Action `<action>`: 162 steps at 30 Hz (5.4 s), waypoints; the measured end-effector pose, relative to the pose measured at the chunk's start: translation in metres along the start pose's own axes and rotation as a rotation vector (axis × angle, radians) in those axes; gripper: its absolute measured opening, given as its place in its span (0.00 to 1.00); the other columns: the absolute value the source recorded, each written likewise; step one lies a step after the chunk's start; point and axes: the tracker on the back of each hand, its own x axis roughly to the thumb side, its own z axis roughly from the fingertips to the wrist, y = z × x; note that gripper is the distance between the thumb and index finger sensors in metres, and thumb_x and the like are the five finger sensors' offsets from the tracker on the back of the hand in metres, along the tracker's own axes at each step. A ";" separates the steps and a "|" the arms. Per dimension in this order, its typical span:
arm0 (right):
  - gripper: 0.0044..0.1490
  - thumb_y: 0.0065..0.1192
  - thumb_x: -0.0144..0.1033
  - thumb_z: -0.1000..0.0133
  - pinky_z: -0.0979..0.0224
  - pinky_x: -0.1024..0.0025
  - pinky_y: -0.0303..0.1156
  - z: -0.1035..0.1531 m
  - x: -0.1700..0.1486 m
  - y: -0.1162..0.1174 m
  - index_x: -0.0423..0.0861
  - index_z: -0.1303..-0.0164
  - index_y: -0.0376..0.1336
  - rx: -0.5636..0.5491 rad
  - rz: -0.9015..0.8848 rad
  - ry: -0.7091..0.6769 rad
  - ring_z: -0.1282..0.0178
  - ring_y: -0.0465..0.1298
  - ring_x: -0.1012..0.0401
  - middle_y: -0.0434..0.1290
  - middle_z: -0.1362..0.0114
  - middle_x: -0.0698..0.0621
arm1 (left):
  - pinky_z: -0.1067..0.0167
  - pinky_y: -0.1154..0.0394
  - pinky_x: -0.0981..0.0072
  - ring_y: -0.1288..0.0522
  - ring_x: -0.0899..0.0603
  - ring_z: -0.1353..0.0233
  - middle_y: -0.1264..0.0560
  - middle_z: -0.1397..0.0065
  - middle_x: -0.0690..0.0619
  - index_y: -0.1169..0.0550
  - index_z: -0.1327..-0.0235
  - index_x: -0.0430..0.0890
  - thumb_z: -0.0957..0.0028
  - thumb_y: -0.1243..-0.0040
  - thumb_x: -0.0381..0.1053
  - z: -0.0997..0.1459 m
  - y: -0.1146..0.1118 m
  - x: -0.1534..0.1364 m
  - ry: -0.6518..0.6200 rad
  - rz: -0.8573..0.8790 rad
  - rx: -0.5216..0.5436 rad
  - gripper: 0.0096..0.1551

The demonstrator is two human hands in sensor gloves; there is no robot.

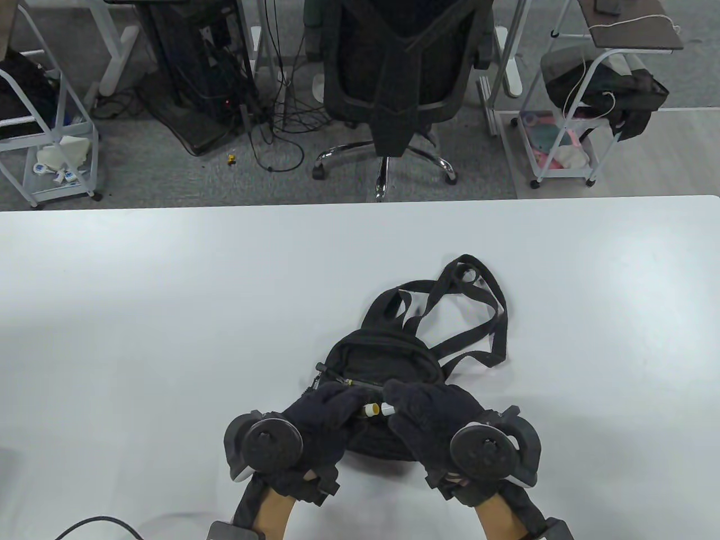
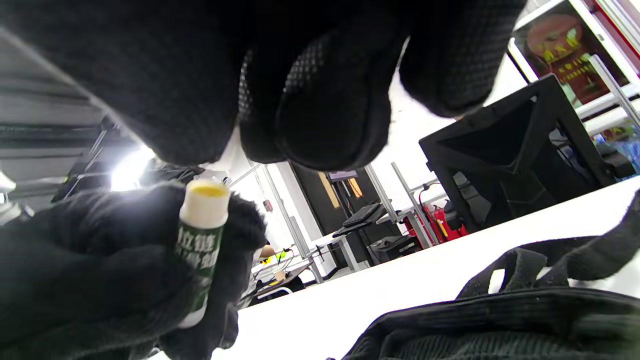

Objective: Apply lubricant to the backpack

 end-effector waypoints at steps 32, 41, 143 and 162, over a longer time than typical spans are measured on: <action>0.32 0.81 0.47 0.51 0.35 0.52 0.78 -0.001 0.000 0.015 0.58 0.35 0.71 0.064 0.031 -0.010 0.48 0.87 0.61 0.81 0.38 0.56 | 0.43 0.16 0.37 0.12 0.41 0.57 0.18 0.42 0.43 0.13 0.44 0.42 0.59 0.19 0.52 -0.001 -0.003 0.002 -0.006 -0.061 -0.058 0.30; 0.32 0.80 0.47 0.51 0.35 0.52 0.78 -0.002 0.005 0.019 0.58 0.36 0.71 0.068 0.046 -0.021 0.48 0.87 0.61 0.81 0.38 0.55 | 0.44 0.16 0.36 0.12 0.40 0.58 0.18 0.43 0.42 0.13 0.45 0.40 0.59 0.20 0.51 -0.002 -0.005 0.003 -0.006 -0.054 -0.065 0.30; 0.39 0.67 0.63 0.48 0.28 0.42 0.71 -0.003 -0.031 0.019 0.57 0.27 0.66 0.147 -0.213 0.089 0.30 0.81 0.51 0.72 0.25 0.50 | 0.32 0.33 0.26 0.30 0.22 0.26 0.41 0.19 0.30 0.34 0.20 0.40 0.50 0.34 0.67 0.077 0.144 -0.082 0.213 0.089 0.357 0.51; 0.35 0.66 0.63 0.47 0.24 0.38 0.65 -0.008 -0.042 0.007 0.60 0.30 0.68 0.131 -0.205 0.114 0.23 0.75 0.47 0.70 0.22 0.51 | 0.32 0.35 0.23 0.31 0.24 0.24 0.34 0.20 0.38 0.26 0.27 0.43 0.50 0.35 0.64 0.003 -0.018 -0.023 0.055 -0.133 -0.288 0.42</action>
